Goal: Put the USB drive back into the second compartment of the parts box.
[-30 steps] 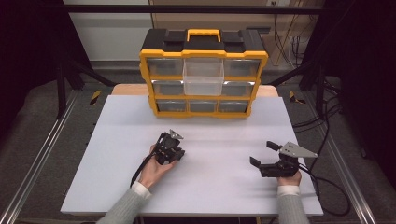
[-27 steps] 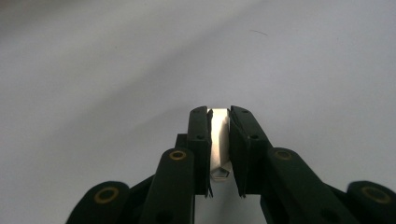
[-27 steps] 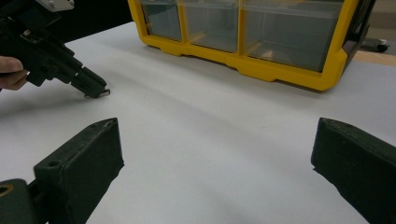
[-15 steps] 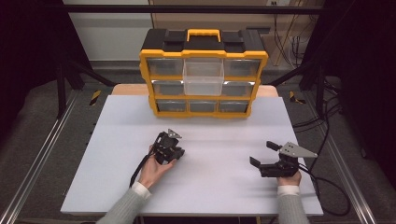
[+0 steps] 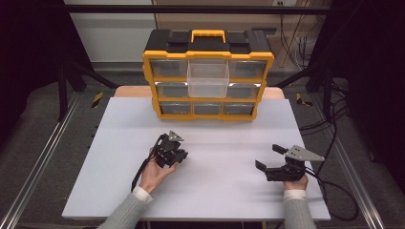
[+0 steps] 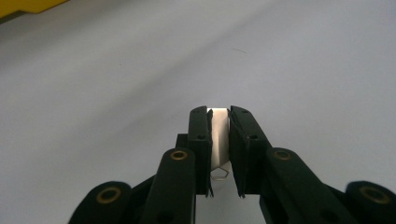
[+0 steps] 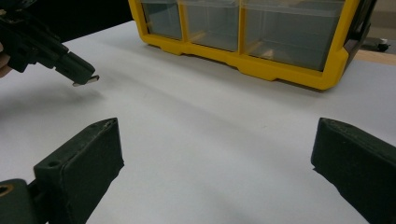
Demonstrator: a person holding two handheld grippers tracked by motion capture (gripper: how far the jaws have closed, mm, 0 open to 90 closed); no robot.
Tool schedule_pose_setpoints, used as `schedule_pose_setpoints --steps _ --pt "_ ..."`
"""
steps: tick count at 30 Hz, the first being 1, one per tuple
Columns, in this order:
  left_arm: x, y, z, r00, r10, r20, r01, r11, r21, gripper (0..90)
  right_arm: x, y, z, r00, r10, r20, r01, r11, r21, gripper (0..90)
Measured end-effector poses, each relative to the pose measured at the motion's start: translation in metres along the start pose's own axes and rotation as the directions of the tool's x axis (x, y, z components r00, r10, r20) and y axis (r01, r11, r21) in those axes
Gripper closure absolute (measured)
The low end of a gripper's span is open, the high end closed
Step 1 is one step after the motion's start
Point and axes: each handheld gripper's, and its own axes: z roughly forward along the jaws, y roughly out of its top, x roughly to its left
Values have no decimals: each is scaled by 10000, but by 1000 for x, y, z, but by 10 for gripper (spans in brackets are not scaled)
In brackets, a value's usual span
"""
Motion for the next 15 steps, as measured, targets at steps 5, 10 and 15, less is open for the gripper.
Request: schedule_pose_setpoints --steps 5,10,15 --pt "-2 2 -7 9999 88 53 -87 9999 -109 792 0 0 0 10000 -20 -7 20 10000 14 24" --pt "-2 3 -13 9999 59 114 -56 9997 -231 792 0 0 1 10000 -8 -20 8 10000 32 24" --pt "-1 5 -22 9998 -6 176 13 9992 -396 793 0 0 0 10000 -4 -38 5 10000 30 24"
